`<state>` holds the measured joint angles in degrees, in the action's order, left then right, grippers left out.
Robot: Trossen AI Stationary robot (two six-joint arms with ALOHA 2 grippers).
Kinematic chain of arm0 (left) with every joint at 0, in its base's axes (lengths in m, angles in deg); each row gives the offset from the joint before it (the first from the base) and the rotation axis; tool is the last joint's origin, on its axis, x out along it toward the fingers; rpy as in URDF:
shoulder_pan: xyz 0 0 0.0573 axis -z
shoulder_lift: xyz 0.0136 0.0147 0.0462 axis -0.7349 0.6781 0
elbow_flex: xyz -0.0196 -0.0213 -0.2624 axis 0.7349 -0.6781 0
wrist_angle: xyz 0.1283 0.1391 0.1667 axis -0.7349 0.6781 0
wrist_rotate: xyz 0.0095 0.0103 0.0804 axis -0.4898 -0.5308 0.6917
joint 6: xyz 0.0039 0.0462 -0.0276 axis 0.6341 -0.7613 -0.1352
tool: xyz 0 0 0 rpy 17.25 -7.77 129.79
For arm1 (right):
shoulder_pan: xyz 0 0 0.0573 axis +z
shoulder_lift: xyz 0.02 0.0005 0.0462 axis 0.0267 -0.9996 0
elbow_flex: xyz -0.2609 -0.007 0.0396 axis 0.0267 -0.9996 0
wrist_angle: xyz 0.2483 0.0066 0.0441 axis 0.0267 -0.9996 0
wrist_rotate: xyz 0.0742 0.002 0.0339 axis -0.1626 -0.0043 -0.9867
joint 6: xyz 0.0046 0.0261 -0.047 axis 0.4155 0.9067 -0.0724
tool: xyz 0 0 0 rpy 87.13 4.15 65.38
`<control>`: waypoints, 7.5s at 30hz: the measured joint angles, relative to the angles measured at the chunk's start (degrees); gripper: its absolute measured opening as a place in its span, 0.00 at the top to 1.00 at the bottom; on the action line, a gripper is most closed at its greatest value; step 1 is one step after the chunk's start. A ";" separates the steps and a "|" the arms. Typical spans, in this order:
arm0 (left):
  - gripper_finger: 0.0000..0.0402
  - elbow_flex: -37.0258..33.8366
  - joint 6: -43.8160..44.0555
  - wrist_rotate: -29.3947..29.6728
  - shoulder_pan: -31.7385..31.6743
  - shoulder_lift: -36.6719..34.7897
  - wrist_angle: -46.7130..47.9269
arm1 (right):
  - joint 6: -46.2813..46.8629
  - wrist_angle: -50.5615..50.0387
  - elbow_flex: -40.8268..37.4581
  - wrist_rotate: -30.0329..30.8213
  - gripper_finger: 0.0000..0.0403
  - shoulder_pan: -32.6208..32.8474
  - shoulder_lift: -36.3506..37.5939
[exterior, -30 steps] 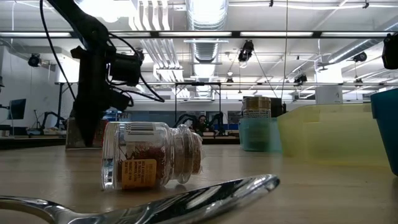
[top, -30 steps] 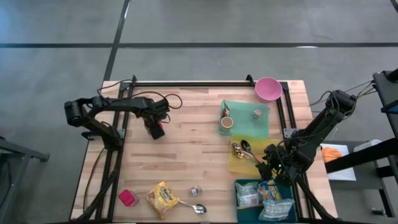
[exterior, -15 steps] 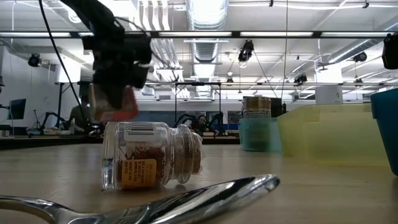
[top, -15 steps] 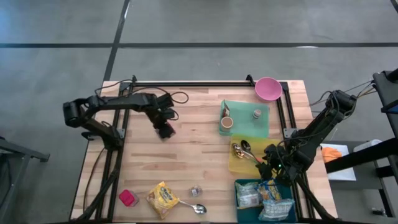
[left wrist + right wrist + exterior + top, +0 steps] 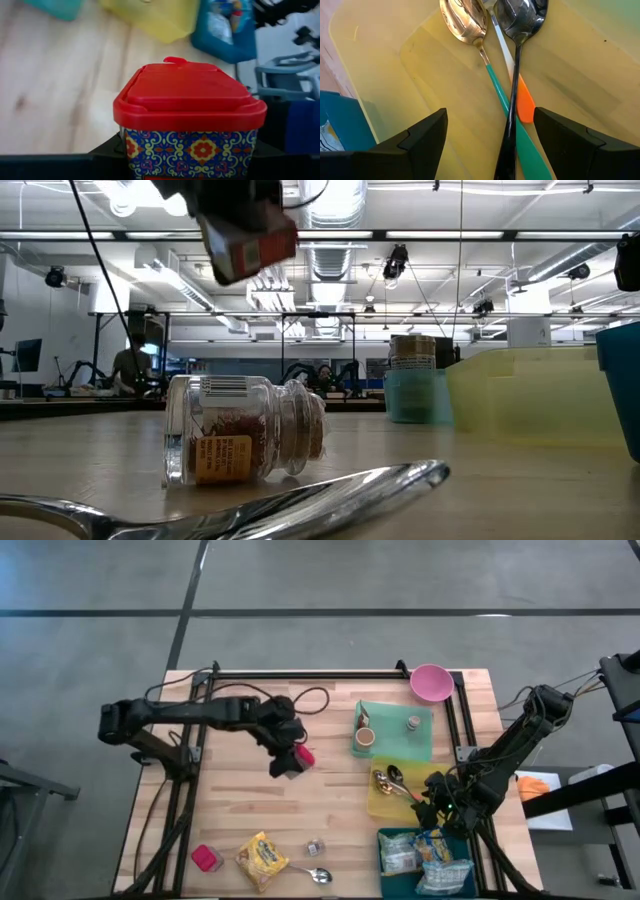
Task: Pick & Place Food Item
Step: Put the top red seasoning can into the green bin
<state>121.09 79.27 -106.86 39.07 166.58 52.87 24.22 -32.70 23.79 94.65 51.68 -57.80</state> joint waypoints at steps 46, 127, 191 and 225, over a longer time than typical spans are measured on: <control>0.58 2.22 24.05 2.26 9.67 1.73 -8.72 | 5.99 19.28 -0.02 21.29 0.28 -0.72 3.35; 0.58 2.22 24.30 -5.41 6.34 1.70 -13.92 | -49.61 52.28 16.06 -32.29 0.28 -46.31 -1.42; 0.10 2.50 21.20 -9.89 5.62 1.46 -16.23 | -58.14 37.97 35.58 -43.31 0.47 -49.00 -18.55; 0.10 2.16 17.47 9.90 2.63 -7.57 -5.48 | -41.22 -17.29 32.68 -17.91 0.47 -54.14 4.38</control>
<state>123.25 96.75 -96.96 41.69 159.01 47.39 -16.99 -50.00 56.47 76.74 -2.47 -53.42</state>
